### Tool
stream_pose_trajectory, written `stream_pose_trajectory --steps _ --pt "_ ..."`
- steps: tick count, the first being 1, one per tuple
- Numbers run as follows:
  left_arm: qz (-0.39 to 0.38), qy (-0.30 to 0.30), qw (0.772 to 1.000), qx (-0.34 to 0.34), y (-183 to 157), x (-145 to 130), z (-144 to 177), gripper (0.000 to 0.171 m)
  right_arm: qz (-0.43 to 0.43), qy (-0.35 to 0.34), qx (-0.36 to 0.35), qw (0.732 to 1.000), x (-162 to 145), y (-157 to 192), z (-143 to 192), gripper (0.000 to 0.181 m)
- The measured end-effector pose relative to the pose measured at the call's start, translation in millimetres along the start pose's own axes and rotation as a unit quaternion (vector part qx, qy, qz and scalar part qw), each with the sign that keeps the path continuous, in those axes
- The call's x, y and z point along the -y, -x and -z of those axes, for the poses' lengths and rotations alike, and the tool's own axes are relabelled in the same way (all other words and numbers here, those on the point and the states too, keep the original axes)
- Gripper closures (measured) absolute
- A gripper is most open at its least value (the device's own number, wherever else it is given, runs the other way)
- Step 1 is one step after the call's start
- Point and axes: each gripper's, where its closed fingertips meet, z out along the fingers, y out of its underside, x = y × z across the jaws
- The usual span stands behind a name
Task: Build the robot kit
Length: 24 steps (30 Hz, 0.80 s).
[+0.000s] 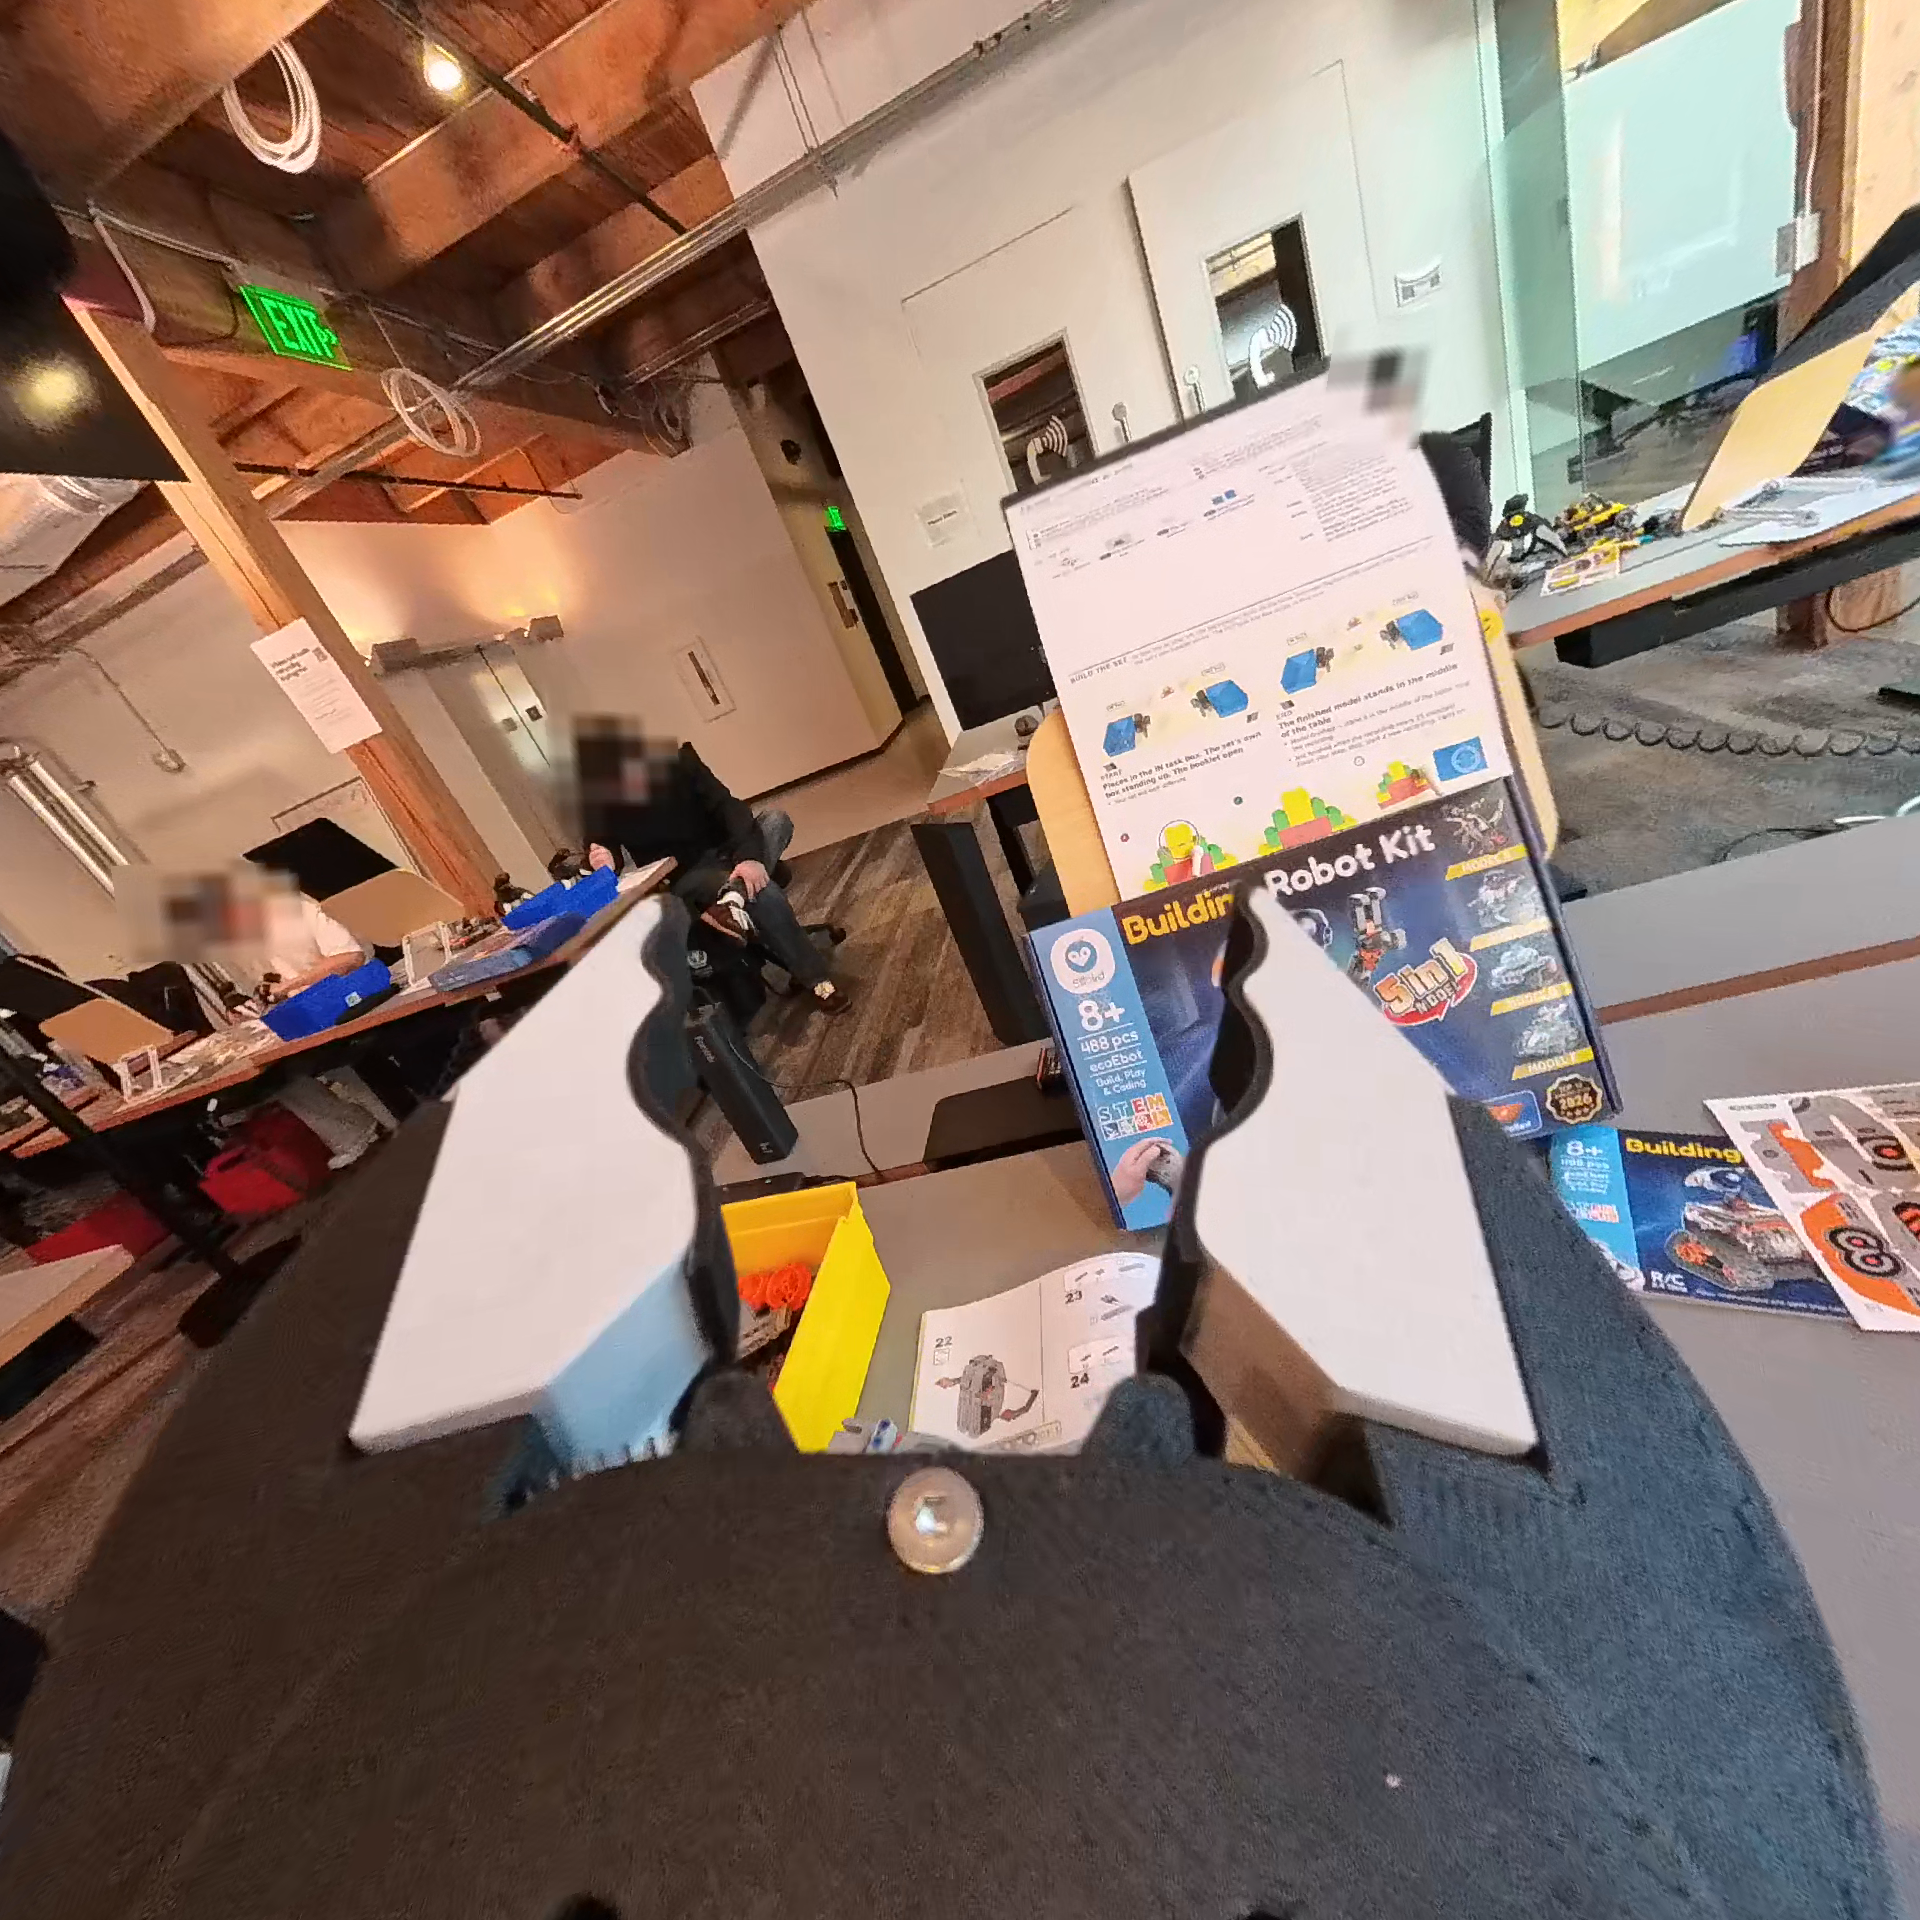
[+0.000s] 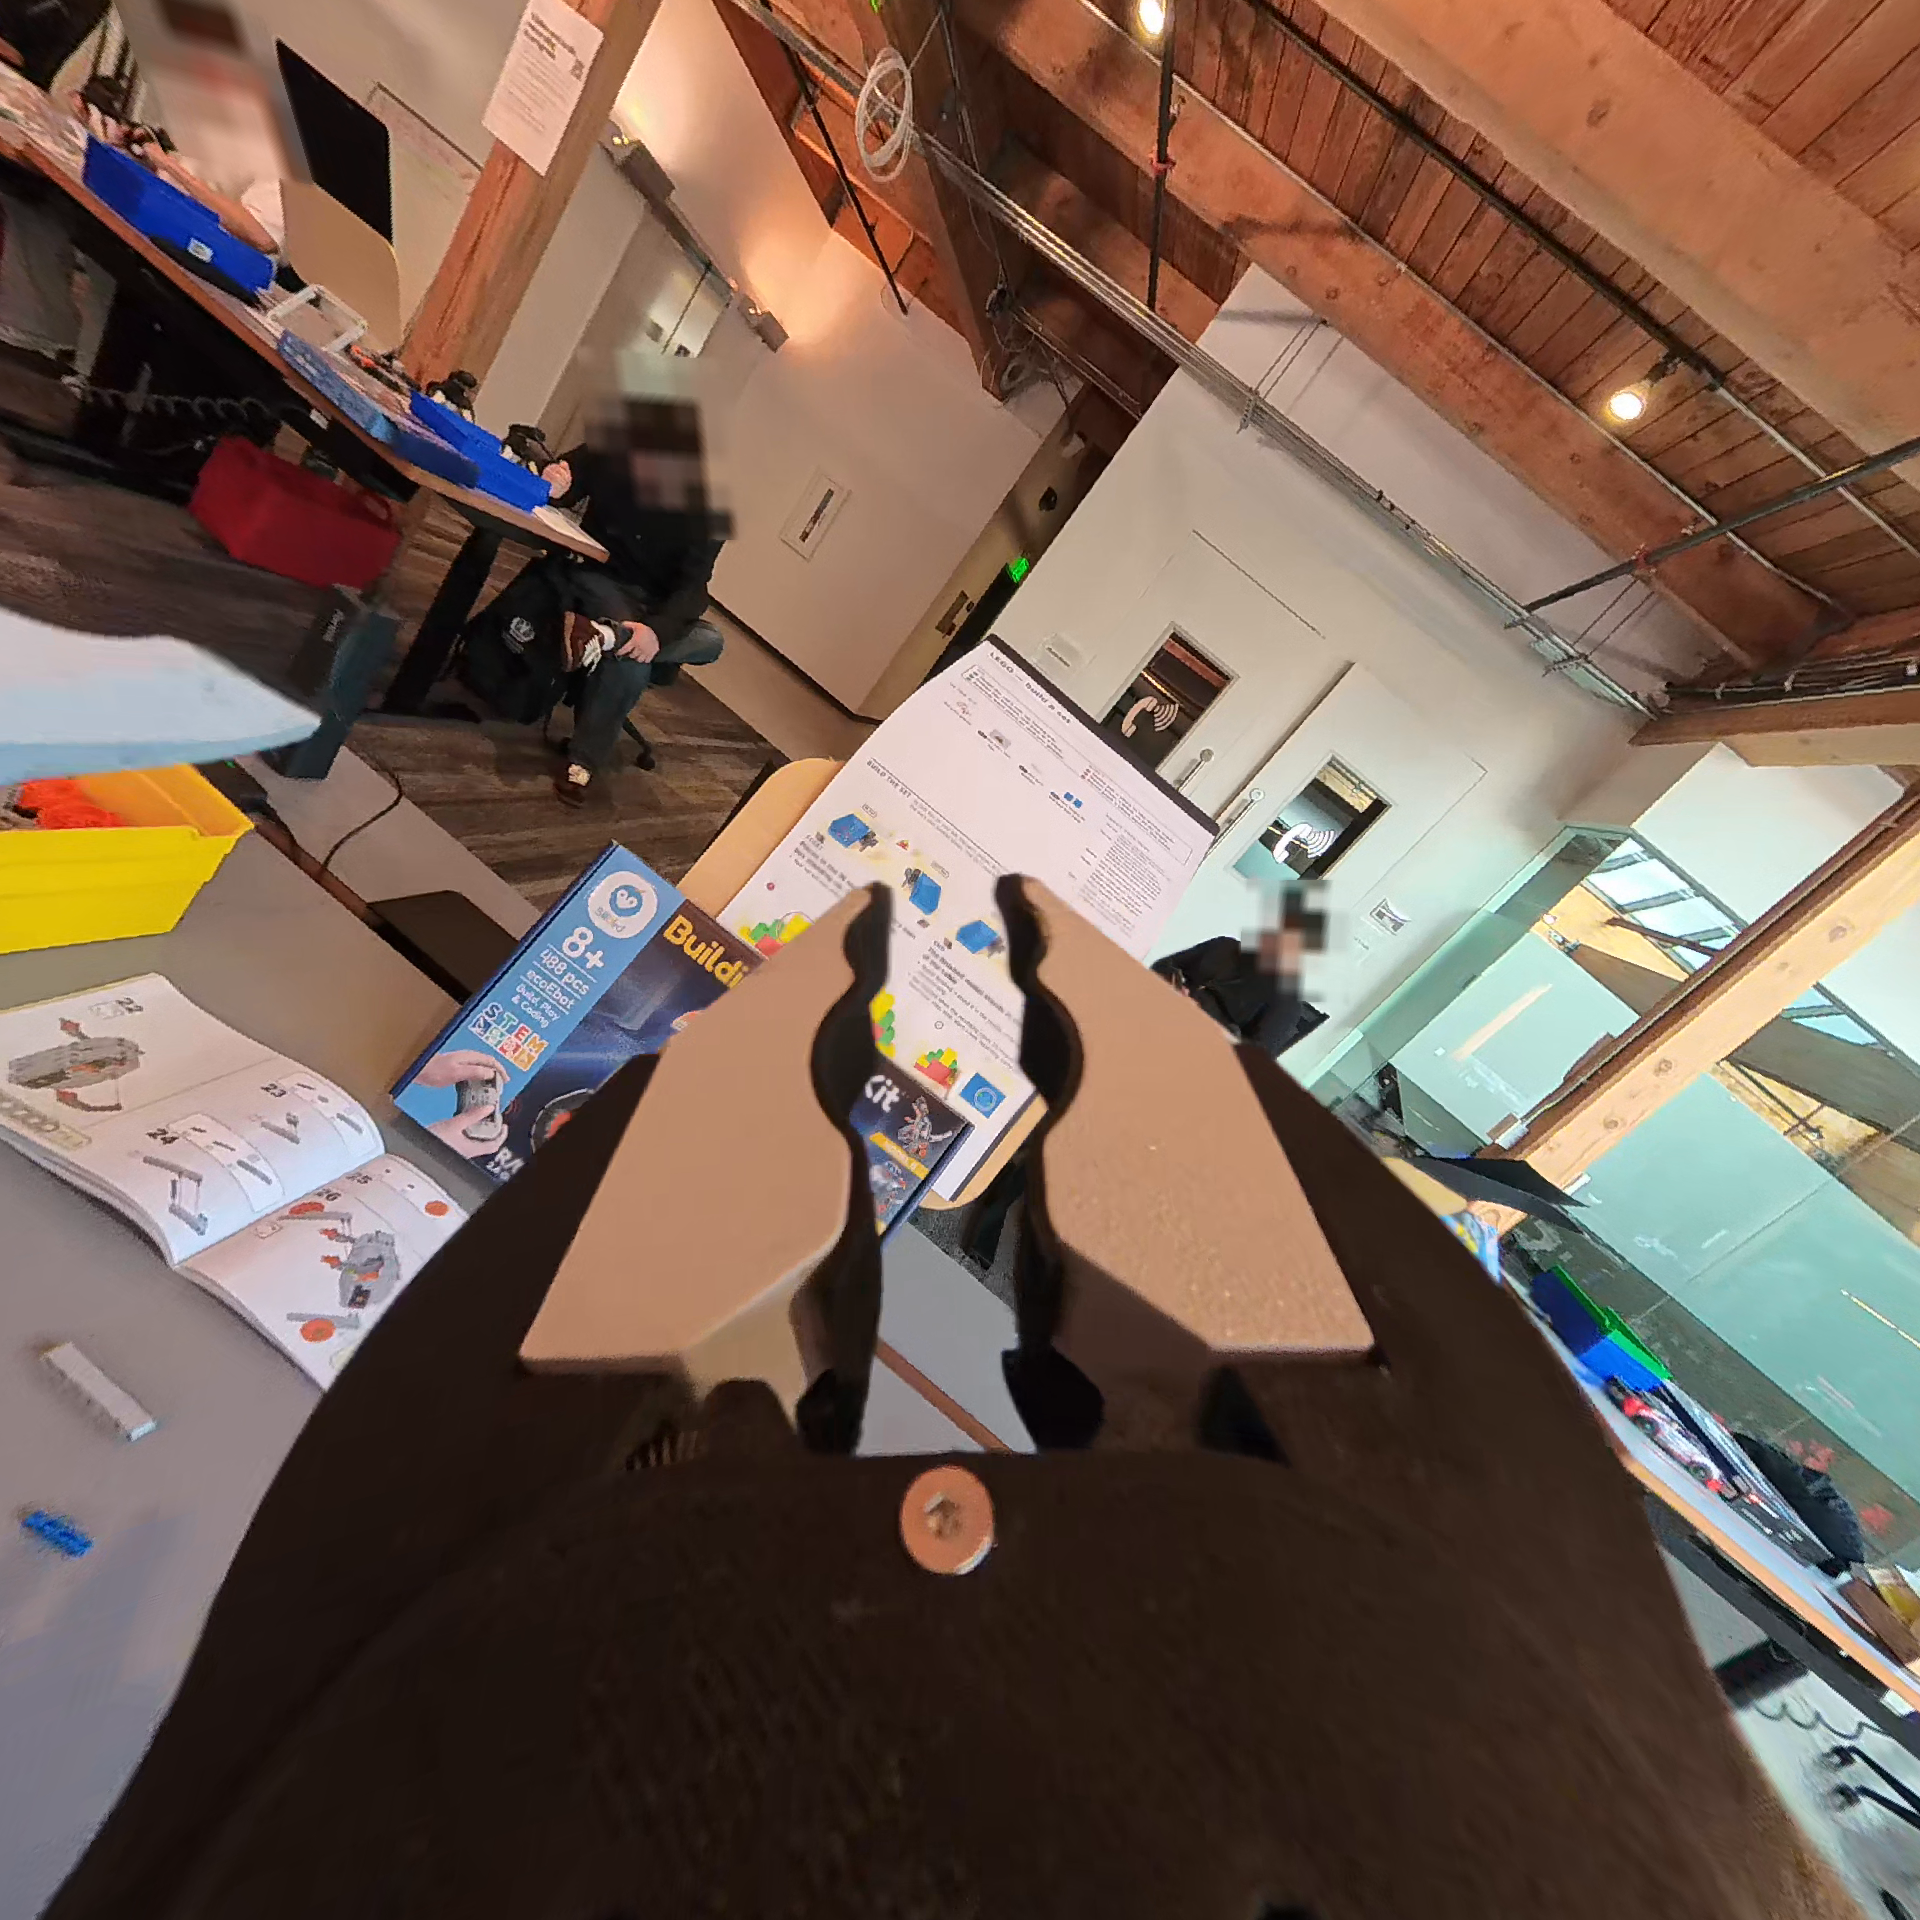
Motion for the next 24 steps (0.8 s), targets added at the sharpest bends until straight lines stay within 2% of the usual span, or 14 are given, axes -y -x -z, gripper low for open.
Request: stream_pose_trajectory --steps 3,9,14,17,20,22,24 --pt "0.009 0.021 1.0 -0.008 -2.5 -19.0 -10.1 0.07 0.0 -0.002 0.002 1.0 -2.8 0.6 -13.1 0.181" --pt "0.034 0.059 0.998 -0.01 -5.5 -58.7 -41.7 0.071 0.024 0.023 -0.011 0.999 -18.8 0.3 -43.6 0.181" --pt "0.056 0.058 0.997 -0.016 -11.9 -69.5 -66.8 0.076 0.018 0.047 -0.001 0.999 -47.4 5.2 -64.3 0.181" --pt "0.091 0.065 0.991 -0.069 -35.7 -73.0 -86.5 0.076 0.001 0.074 0.019 0.997 -72.8 7.4 -76.6 0.181" --pt "0.098 0.078 0.987 -0.104 -49.1 -75.7 -103.3 0.077 -0.043 0.11 0.036 0.992 -111.3 5.9 -84.1 0.181" --pt "0.1 0.077 0.982 -0.142 -53.3 -73.3 -106.7 0.093 -0.089 0.122 0.062 0.987 -137.0 6.8 -82.6 0.181" --pt "0.113 0.088 0.967 -0.208 -60.7 -76.0 -103.5 0.101 -0.129 0.125 0.084 0.98 -160.5 8.3 -79.1 0.181"
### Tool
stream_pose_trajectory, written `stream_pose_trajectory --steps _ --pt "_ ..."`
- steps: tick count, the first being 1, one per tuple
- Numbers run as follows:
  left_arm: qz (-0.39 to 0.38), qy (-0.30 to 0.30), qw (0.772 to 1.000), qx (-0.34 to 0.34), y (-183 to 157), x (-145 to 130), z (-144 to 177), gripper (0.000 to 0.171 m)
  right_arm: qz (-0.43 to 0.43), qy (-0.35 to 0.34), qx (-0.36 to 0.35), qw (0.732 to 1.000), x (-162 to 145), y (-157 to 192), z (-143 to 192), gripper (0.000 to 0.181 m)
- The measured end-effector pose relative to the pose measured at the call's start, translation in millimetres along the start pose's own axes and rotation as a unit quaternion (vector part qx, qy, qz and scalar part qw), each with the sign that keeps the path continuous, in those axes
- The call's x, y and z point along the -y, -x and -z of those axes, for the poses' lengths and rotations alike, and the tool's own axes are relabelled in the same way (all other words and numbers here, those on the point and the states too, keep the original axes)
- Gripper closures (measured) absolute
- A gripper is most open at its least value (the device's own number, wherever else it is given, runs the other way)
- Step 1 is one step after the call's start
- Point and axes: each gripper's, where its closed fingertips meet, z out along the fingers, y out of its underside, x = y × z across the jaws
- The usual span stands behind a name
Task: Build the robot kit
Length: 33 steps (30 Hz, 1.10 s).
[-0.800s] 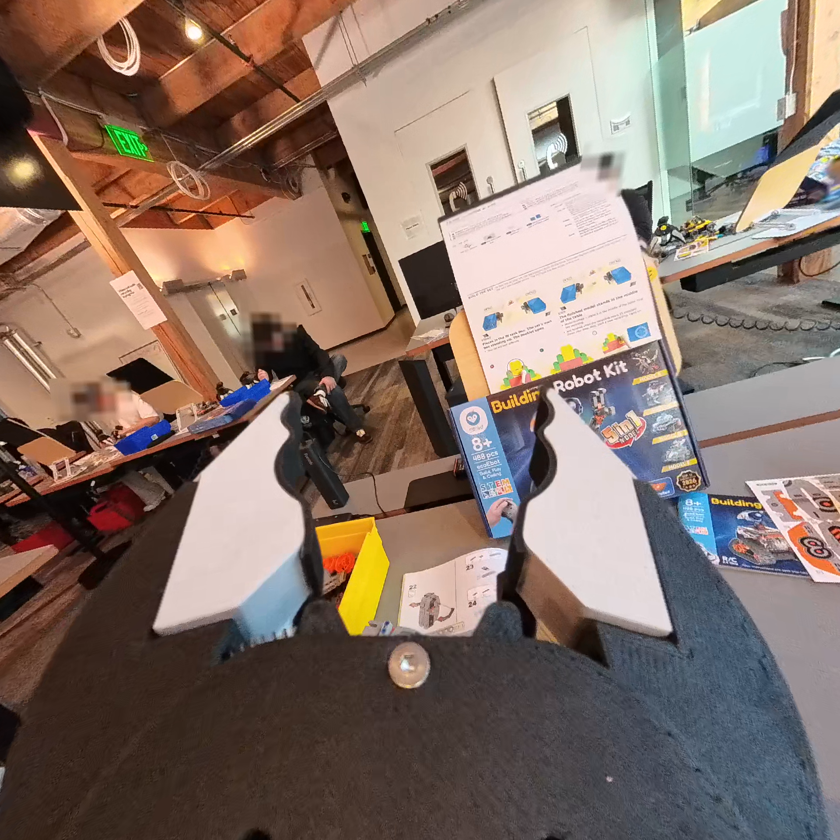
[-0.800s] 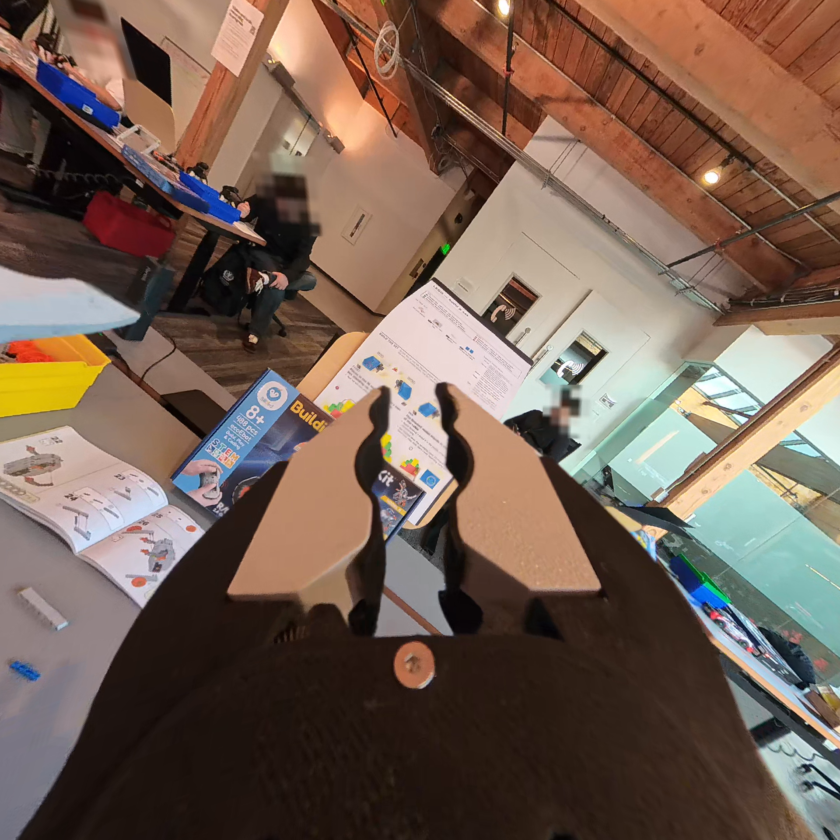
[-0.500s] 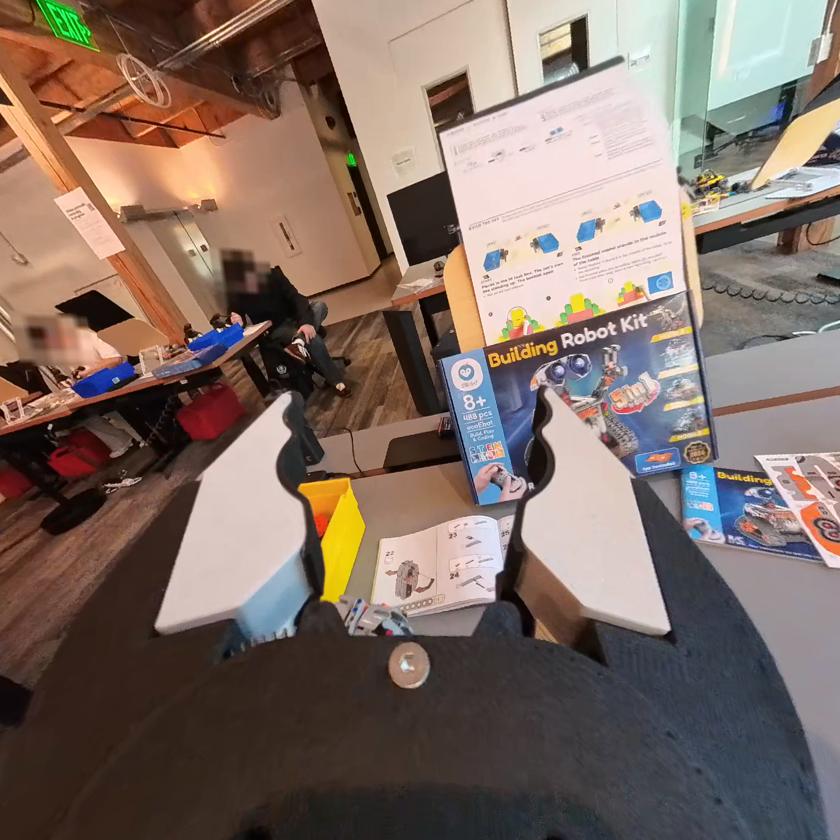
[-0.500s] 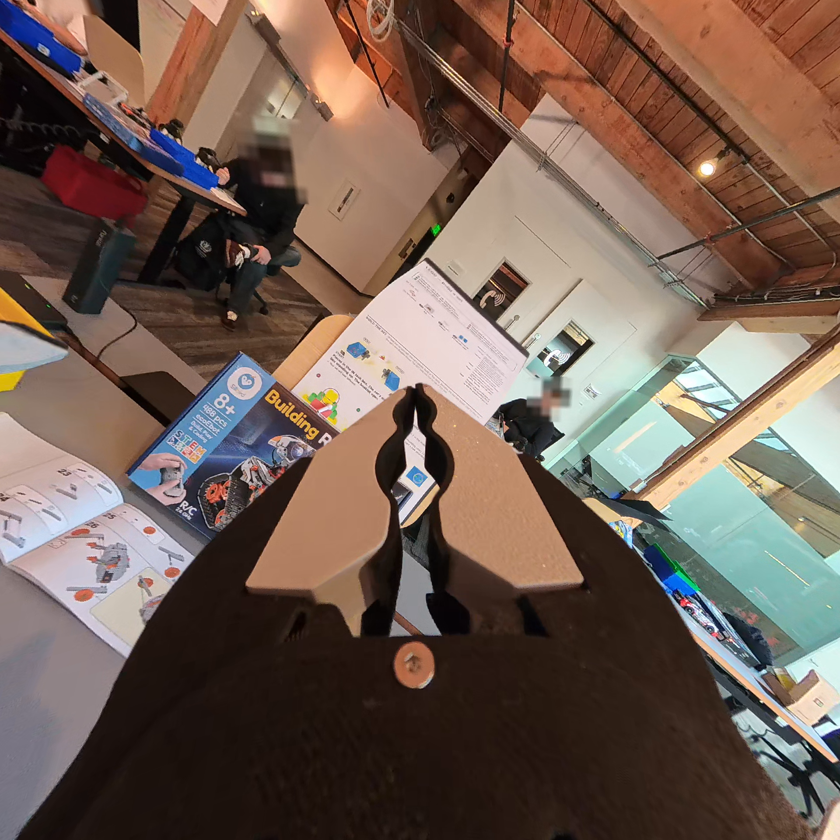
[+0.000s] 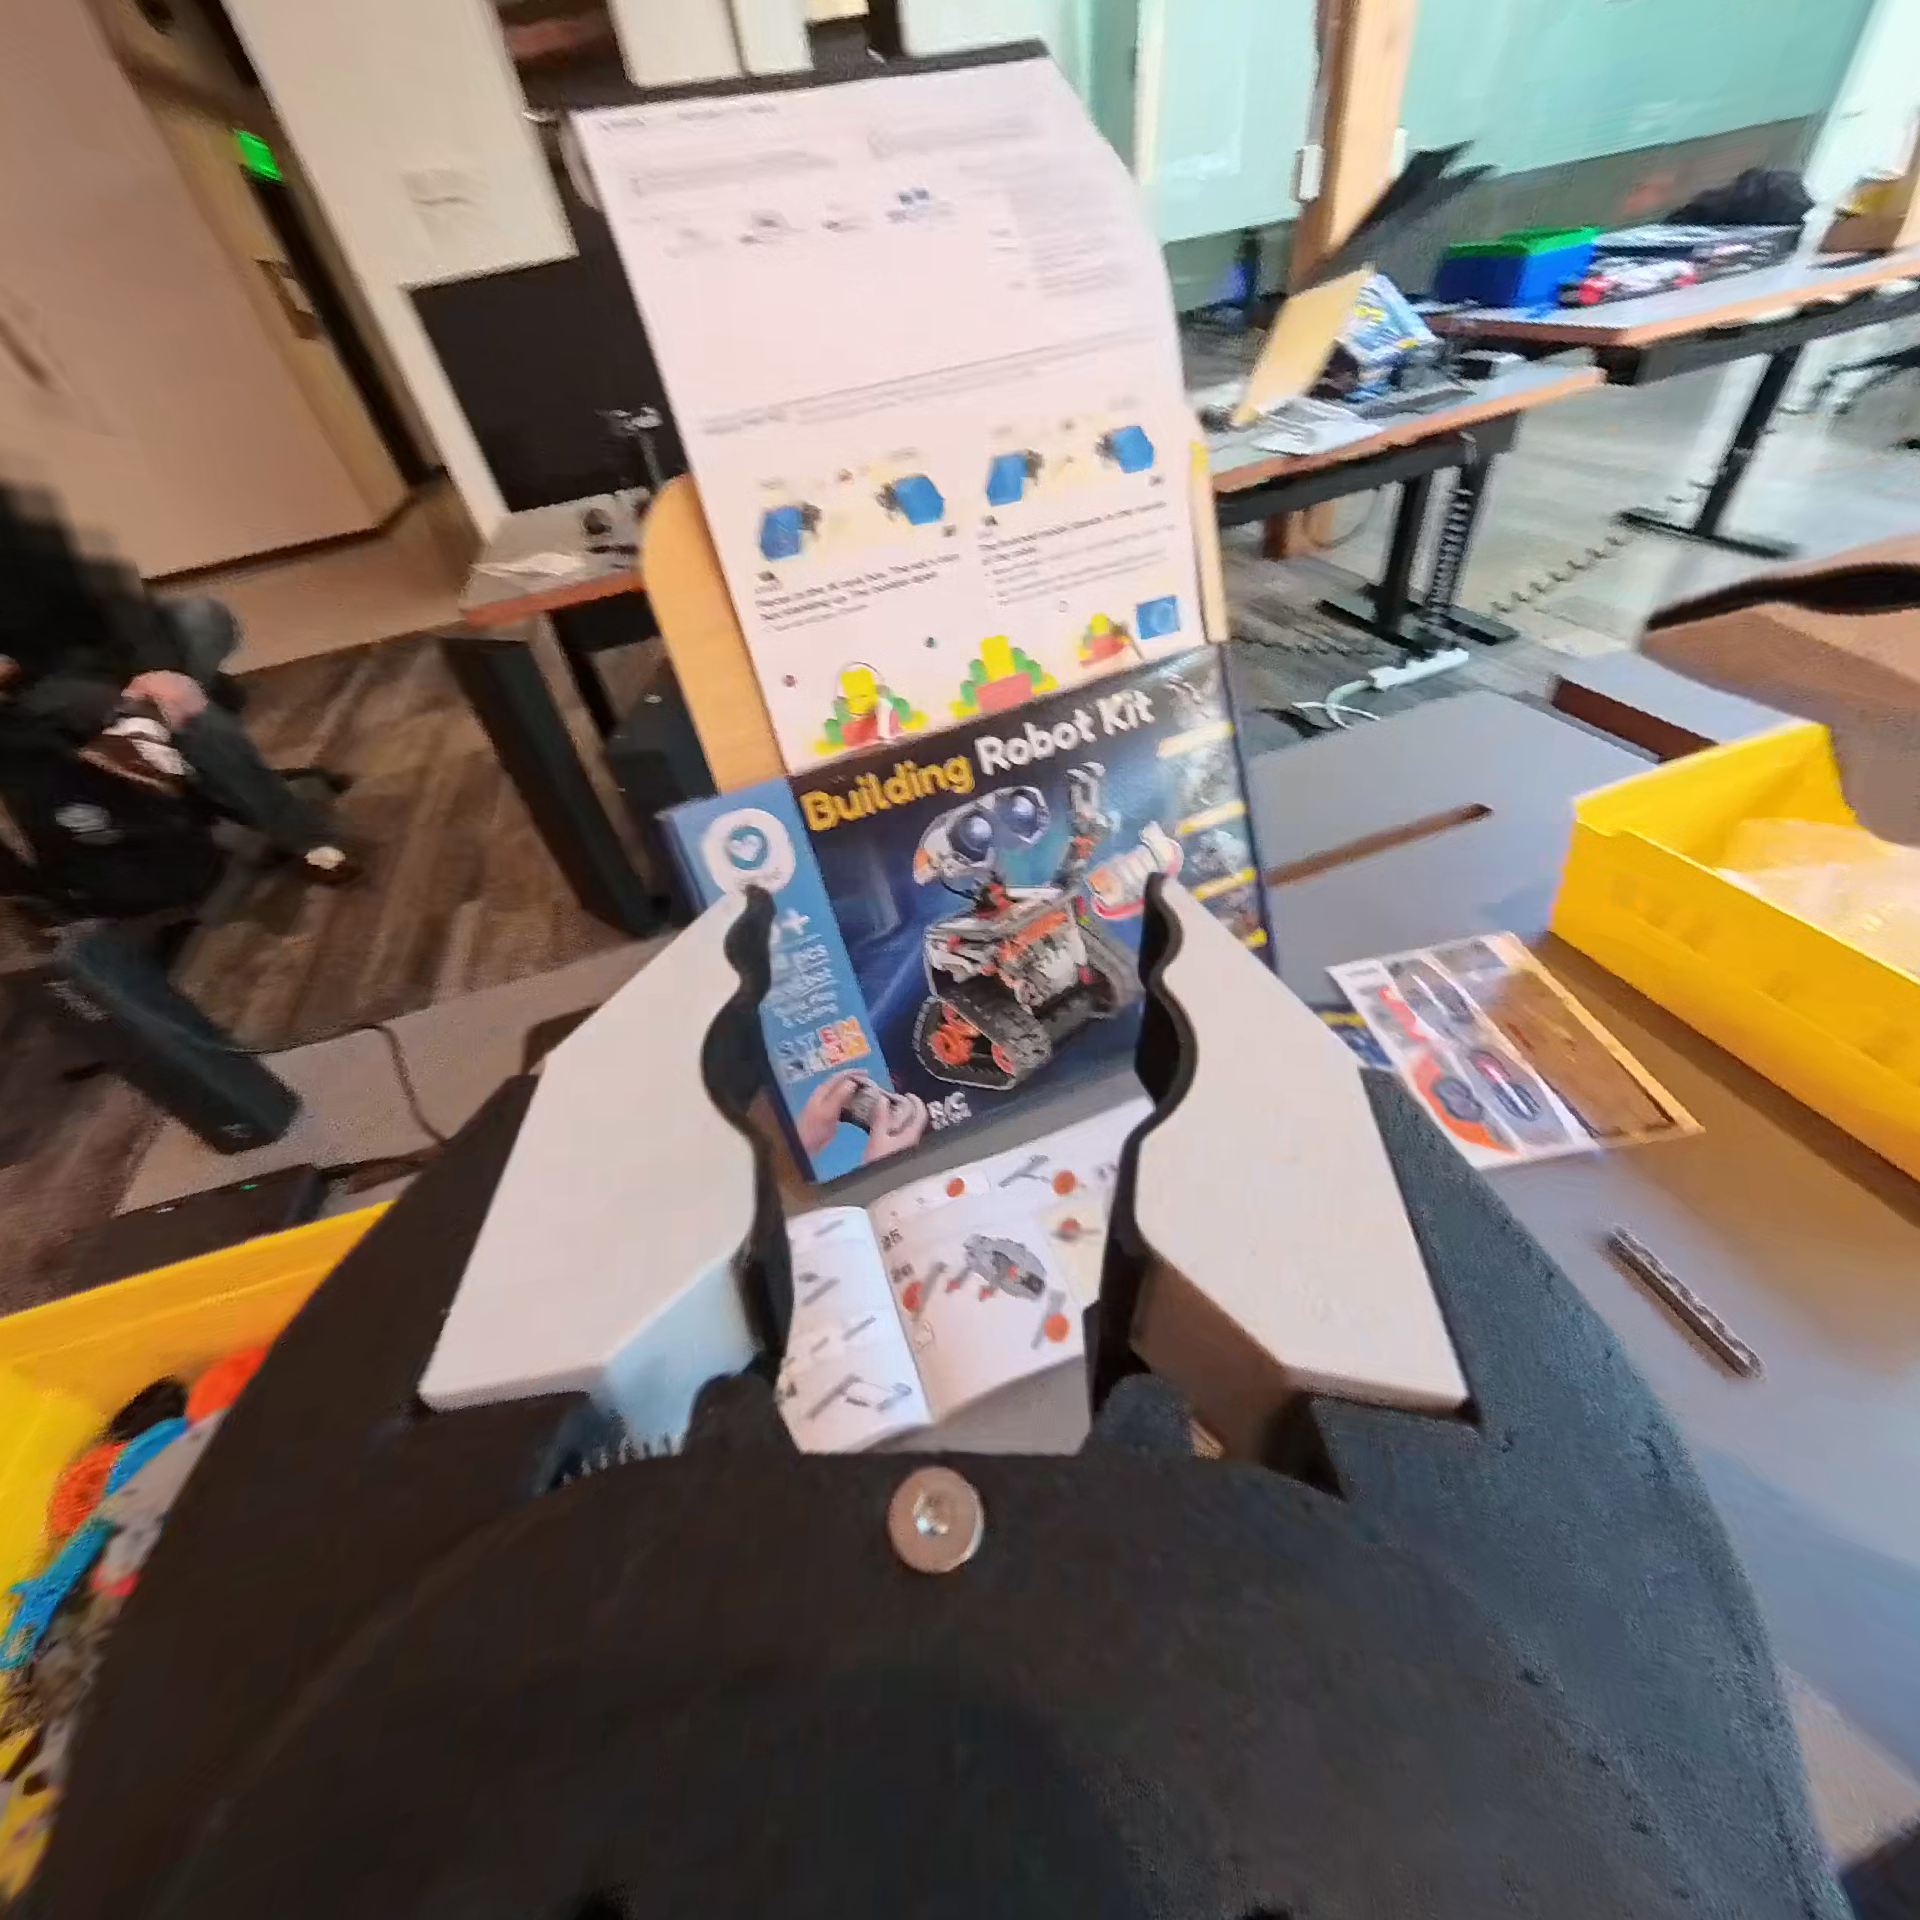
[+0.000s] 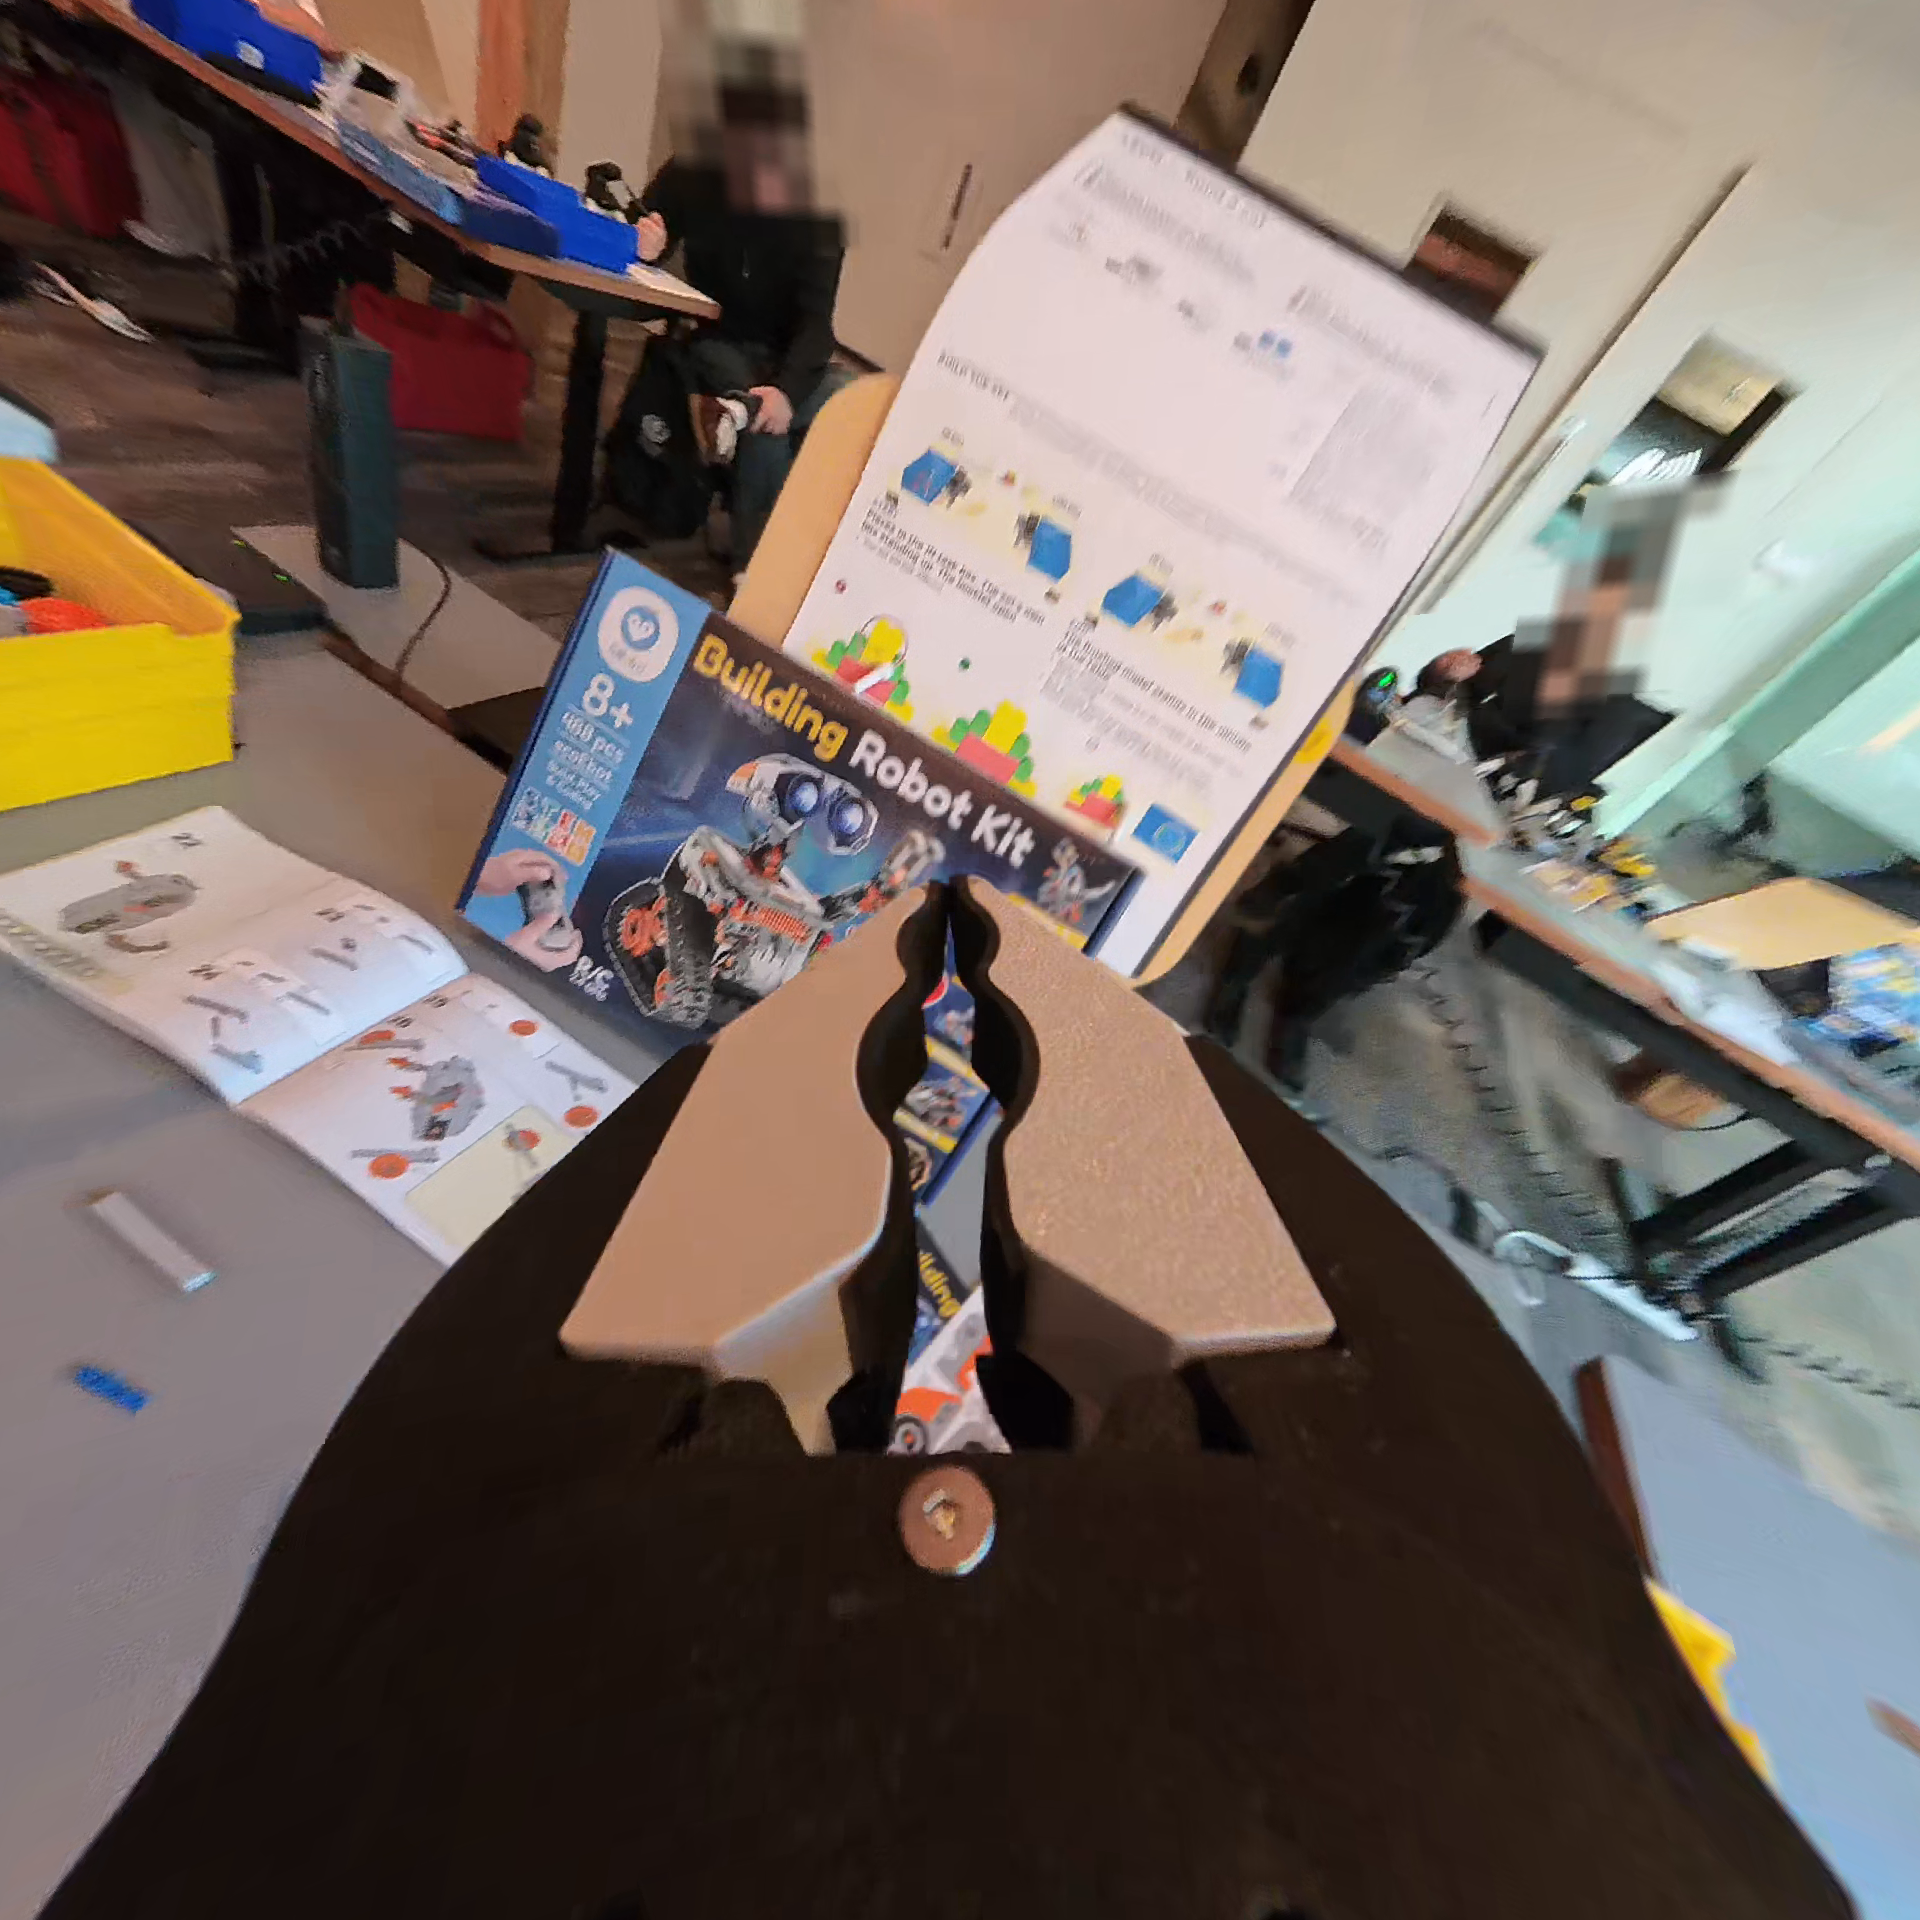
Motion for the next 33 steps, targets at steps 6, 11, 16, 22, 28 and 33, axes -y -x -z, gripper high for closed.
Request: stream_pose_trajectory --steps 6,11,16,22,28,33 --pt "0.019 0.078 0.991 -0.108 13.5 -52.1 0.1 0.14 -0.043 0.036 0.058 0.997 -52.1 -5.2 -31.9 0.142" --pt "0.037 0.052 0.995 -0.071 52.5 -53.1 -24.2 0.166 0.003 0.035 0.021 0.999 -59.6 -13.6 -54.4 0.133" --pt "0.041 0.008 0.994 -0.1 55.5 -43.8 -24.0 0.171 0.034 0.009 0.06 0.998 -53.2 17.6 -63.8 0.159" --pt "0.064 -0.032 0.991 -0.11 68.5 -28.2 2.1 0.171 0.01 -0.01 0.131 0.991 -48.4 49.4 -67.1 0.181" --pt "0.07 -0.073 0.987 -0.129 68.0 -9.1 37.2 0.171 -0.007 -0.003 0.146 0.989 -51.4 48.6 -65.1 0.181" --pt "0.059 -0.094 0.987 -0.118 71.9 0.5 62.1 0.171 -0.01 -0.012 0.123 0.992 -47.4 30.2 -56.3 0.181"
